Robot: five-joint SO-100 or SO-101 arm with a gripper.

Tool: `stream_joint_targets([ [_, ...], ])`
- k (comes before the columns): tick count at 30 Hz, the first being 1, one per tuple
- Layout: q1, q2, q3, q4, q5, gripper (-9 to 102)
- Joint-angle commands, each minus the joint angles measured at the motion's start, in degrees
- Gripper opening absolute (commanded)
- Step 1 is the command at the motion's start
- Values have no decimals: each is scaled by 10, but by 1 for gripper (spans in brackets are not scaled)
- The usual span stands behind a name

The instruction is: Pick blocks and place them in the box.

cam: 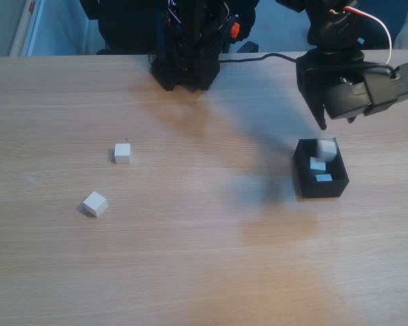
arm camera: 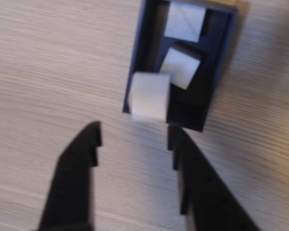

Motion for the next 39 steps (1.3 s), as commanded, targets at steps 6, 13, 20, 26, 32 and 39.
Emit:
stream_joint_targets([
  [6, 68, 43, 15, 34, -5, 12],
  [13, 230, 150, 186, 39, -106, 0],
  [20, 445, 216, 324, 29, -278, 3],
  [26, 570, 221, 356, -19, -356, 7],
  [32, 640, 216, 379, -81, -452, 12],
  [39, 695, 199, 396, -113, -513, 19],
])
